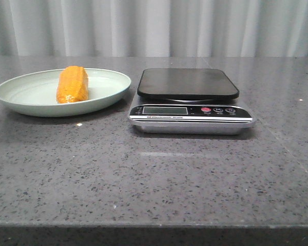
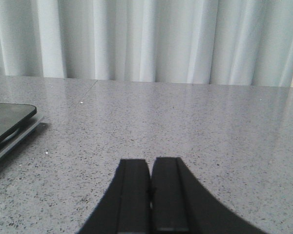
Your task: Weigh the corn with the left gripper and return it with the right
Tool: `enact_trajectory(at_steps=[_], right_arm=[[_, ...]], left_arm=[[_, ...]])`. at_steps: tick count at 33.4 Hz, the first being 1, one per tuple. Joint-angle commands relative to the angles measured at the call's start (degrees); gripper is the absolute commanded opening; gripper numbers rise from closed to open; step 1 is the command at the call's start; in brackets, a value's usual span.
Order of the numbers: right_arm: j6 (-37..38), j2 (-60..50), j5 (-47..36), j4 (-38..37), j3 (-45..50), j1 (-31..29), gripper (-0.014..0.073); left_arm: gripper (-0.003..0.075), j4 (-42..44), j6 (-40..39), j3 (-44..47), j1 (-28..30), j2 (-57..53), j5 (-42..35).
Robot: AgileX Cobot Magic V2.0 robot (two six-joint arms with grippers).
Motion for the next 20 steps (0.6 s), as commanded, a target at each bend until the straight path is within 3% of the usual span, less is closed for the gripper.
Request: enact_trajectory(at_steps=[1, 6, 10, 12, 15, 20], right_arm=[[-0.4, -0.9, -4.8, 0.0, -0.4, -0.1, 0.0148], [-0.4, -0.9, -4.8, 0.0, -0.4, -0.1, 0.0148], [-0.4, -0.9, -4.8, 0.0, -0.4, -0.1, 0.0148], [-0.4, -0.9, -4.8, 0.0, -0.4, -0.1, 0.0148], [-0.4, -0.9, -4.8, 0.0, -0.4, -0.1, 0.0148], [-0.4, -0.9, -4.8, 0.0, -0.4, -0.1, 0.0148]], left_arm=[[0.0532, 1.4, 0.1, -7.0, -6.4, 5.9, -2.8], [0.0532, 8.7, -5.0, -16.4, -13.6, 17.7, 1.1], [0.0532, 22.4, -17.6, -25.2, -16.4, 27.2, 10.2], [0.0532, 25.0, -21.5, -28.7, -16.6, 30.9, 14.8], [0.0532, 24.8, -23.7, -33.2, -16.6, 35.5, 19.5], [0.0532, 22.7, -28.2, -37.0, -16.5, 40.2, 20.8]])
